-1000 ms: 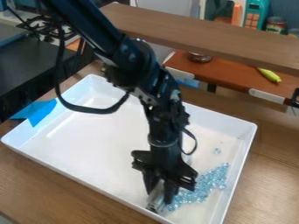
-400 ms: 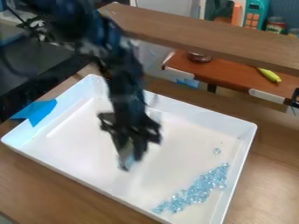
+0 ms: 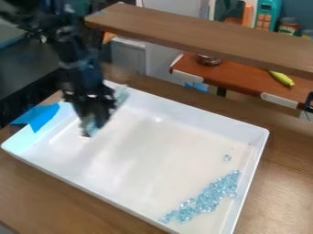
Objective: Sweep into pile
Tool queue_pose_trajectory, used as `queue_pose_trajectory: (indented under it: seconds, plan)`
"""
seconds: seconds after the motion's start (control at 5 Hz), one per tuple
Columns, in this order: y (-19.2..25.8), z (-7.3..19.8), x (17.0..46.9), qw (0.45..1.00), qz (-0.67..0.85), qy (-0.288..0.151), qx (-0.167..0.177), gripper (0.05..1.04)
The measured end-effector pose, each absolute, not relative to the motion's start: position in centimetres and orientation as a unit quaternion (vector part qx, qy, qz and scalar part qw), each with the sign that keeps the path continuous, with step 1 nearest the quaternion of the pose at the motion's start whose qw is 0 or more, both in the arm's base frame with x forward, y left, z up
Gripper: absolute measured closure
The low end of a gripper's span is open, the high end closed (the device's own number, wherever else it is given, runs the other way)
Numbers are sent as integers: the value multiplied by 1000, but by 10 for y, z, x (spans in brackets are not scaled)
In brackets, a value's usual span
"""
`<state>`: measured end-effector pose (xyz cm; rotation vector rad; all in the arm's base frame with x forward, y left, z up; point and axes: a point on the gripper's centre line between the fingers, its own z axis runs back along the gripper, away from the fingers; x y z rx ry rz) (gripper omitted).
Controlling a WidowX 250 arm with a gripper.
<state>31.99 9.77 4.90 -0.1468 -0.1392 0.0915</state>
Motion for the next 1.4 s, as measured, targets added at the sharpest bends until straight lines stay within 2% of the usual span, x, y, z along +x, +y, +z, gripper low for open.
queue_pose_trajectory:
  seconds: [0.4, 0.6, 1.0, 1.2, 1.4]
  plan:
    - [167, 35, 320, 994, 37, -57, -82, 700]
    - [180, 26, 318, 995, 30, -49, -81, 700]
    - [192, 7, 316, 997, 31, -52, -56, 700]
    - [189, -3, 318, 995, 44, -66, -67, 653]
    - [190, -3, 315, 990, 77, -74, -88, 344]
